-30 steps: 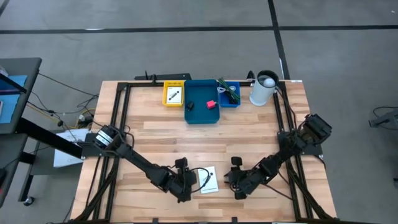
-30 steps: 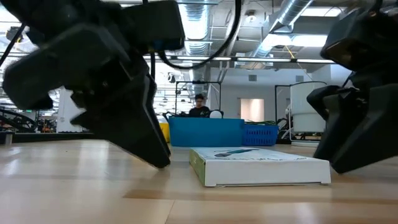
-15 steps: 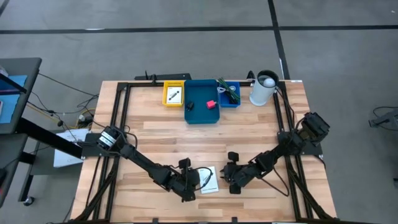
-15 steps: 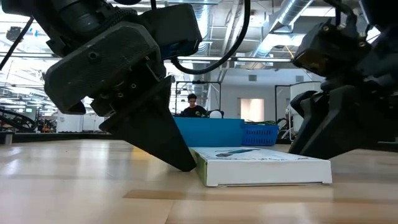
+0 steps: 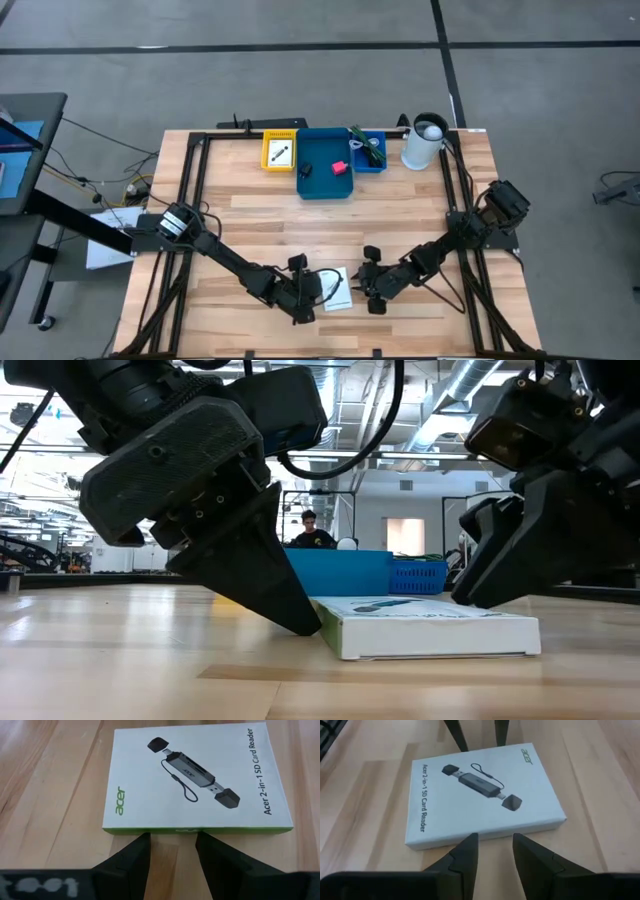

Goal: Pick and place items into bin
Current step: Put the card reader box into the yellow basket

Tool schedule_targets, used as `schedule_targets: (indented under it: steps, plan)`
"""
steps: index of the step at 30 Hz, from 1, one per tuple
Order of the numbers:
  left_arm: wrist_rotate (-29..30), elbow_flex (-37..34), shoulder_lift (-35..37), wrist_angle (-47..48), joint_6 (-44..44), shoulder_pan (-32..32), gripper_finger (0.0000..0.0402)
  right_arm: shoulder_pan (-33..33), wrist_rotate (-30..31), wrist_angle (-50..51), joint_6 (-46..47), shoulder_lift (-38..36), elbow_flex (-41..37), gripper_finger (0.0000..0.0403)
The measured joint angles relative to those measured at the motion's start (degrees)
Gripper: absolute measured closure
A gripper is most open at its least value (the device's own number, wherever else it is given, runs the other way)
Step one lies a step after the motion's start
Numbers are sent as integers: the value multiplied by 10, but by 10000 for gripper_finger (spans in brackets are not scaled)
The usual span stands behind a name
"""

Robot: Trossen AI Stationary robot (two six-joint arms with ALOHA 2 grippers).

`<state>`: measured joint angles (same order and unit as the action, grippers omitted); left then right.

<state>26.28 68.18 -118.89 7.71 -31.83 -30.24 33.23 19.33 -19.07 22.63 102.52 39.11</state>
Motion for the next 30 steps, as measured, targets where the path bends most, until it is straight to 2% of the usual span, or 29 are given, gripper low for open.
schedule_targets:
  steps: [5, 10, 13, 22, 30]
  plan:
    - [0, 0, 0, -3, 2, 0, 247, -1, -19, 6, 11, 23, 3, 285]
    - [0, -1, 1, 0, 5, 0, 247, -1, 10, 9, 10, 85, 38, 285]
    - [0, -1, 2, 6, 8, -1, 247, 0, 7, -8, -11, 101, 55, 285]
    - [-3, -1, 4, -6, 13, -1, 247, 21, -4, -14, -73, 66, 54, 285]
    - [16, 35, 4, 28, 64, -4, 247, 21, 6, -38, -61, 91, 54, 285]
